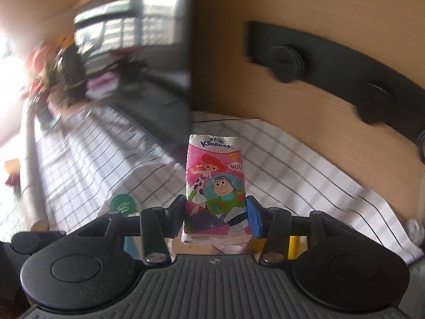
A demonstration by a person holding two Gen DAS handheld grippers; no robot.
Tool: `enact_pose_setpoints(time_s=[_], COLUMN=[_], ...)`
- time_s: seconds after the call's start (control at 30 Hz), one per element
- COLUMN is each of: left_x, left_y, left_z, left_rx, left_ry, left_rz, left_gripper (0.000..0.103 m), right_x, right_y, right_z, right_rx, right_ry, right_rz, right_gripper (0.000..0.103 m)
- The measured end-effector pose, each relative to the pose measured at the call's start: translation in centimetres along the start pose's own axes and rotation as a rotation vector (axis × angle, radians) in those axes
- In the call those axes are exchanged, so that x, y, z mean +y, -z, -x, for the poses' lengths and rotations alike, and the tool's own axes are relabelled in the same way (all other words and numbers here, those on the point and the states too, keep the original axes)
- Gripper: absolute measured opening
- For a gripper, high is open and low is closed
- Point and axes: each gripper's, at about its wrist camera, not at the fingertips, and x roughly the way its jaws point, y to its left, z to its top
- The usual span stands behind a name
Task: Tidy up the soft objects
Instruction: 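Grasp the pink Kleenex tissue pack with the right tool, then carry the cotton packet into the pink box while the right tool drops the tissue pack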
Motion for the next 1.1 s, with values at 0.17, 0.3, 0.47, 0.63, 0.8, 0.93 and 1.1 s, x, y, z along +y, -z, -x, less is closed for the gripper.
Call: enact_pose_setpoints(time_s=[0.17, 0.3, 0.47, 0.63, 0.8, 0.93, 1.1], left_x=[-4.1, -6.4, -8.2, -10.2, -12.5, -13.4, -13.8], left_y=[-0.9, -1.4, -2.0, -2.9, -2.7, -2.3, -1.8], left_z=[-2.2, -5.2, -9.5, -14.4, -19.5, -22.8, -25.1], left_rx=[0.027, 0.074, 0.118, 0.138, 0.199, 0.19, 0.165], left_ry=[0.09, 0.143, 0.172, 0.207, 0.23, 0.234, 0.165], left_rz=[-0.07, -0.082, -0.043, -0.006, 0.056, 0.102, 0.018], left_gripper=[0.055, 0.055, 0.055, 0.055, 0.055, 0.055, 0.061], right_x=[-3.5, -6.1, -9.1, -10.7, -12.6, -13.8, -15.3], right_y=[3.0, 5.6, 8.7, 10.7, 11.2, 11.5, 12.4], right_z=[3.1, 4.3, 4.3, 2.8, 1.1, 0.1, -1.5], right_rx=[-0.08, -0.119, -0.152, -0.161, -0.146, -0.14, -0.113], right_ry=[0.092, 0.13, 0.168, 0.211, 0.204, 0.221, 0.241], right_rz=[-0.097, -0.2, -0.315, -0.372, -0.406, -0.429, -0.485], right_gripper=[0.048, 0.048, 0.048, 0.048, 0.048, 0.048, 0.048])
